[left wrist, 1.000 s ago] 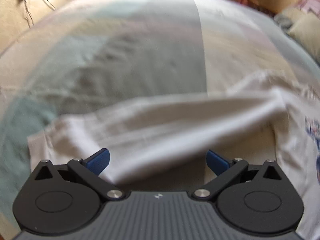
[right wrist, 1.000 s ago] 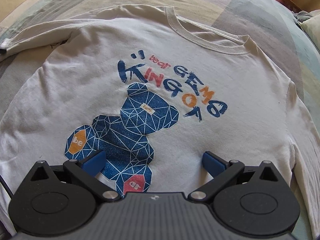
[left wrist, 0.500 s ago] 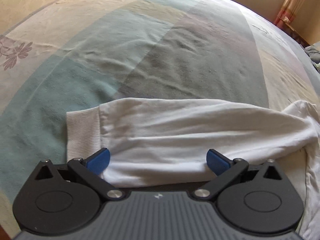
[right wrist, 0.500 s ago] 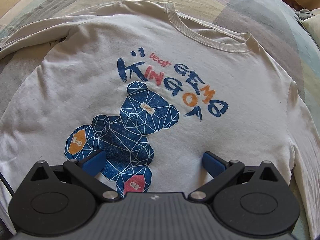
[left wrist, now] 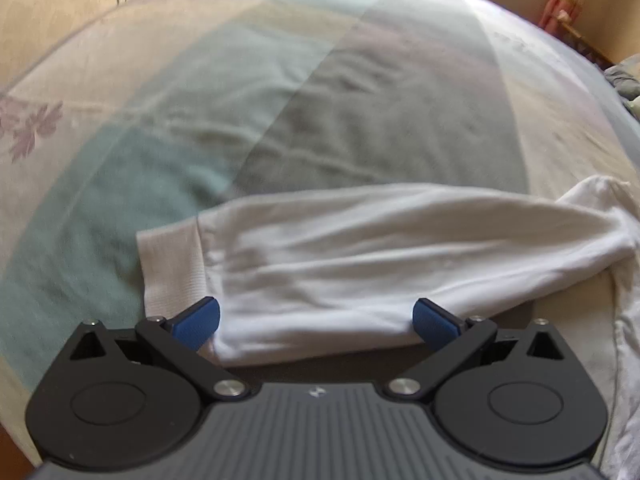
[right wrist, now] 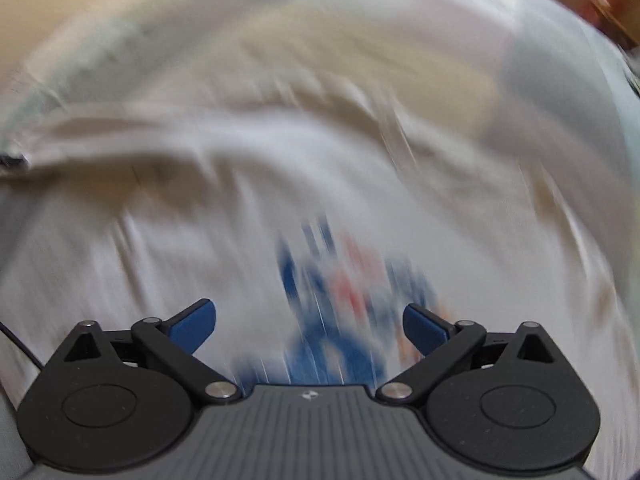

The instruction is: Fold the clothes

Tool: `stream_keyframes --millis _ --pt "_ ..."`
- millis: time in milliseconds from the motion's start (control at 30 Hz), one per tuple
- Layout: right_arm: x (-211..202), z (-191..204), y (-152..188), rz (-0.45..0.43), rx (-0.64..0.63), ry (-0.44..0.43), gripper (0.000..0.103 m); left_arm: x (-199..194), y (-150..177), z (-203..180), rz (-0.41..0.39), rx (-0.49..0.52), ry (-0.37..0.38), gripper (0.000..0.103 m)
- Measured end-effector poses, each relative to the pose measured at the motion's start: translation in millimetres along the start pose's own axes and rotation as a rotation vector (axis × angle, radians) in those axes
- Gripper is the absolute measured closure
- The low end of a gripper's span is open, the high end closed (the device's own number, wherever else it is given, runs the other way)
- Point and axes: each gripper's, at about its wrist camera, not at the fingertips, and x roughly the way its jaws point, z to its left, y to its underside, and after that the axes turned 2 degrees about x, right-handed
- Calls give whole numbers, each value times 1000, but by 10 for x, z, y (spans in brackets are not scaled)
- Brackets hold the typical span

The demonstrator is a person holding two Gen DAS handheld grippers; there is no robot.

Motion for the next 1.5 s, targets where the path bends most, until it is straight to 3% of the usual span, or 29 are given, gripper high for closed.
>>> stream_keyframes --millis 133,233,333,533,633,667,700,733,800,967,1167,1300,1500 --pt "119 46 -614 -61 -108 -94 30 38 -160 -161 11 47 39 1" --pt "250 128 -991 -83 -202 -160 44 -3 -214 -291 19 65 114 1" --pt "497 350 -1132 -39 -329 -210 56 -37 -206 -419 17 114 140 1" --pt "992 792 -1414 52 -584 -310 61 -54 -138 -587 -5 203 171 1" --pt "983 826 -1426 40 -605 -291 64 -47 -98 -613 -7 205 182 1" --pt "973 832 -1427 34 -609 -284 69 -48 -88 -616 -6 203 185 1" --pt "963 838 -1428 29 -613 -276 86 -44 -83 -613 -5 195 191 1" --pt "953 844 -1428 23 -618 -268 97 -36 -81 -607 -5 186 199 1" --pt "933 857 -1430 12 -626 -252 100 -8 -87 -602 0 169 215 1" --pt "884 888 -1433 -16 -646 -212 101 -9 -85 -611 -5 165 220 1" --pt "902 774 -1552 -59 -519 -97 99 -15 -63 -568 -2 148 210 1" --pt "815 885 -1590 -119 -508 -107 69 -5 -41 -541 0 137 209 1" --pt "728 999 -1585 -156 -412 -138 62 -36 21 -381 -10 90 133 1"
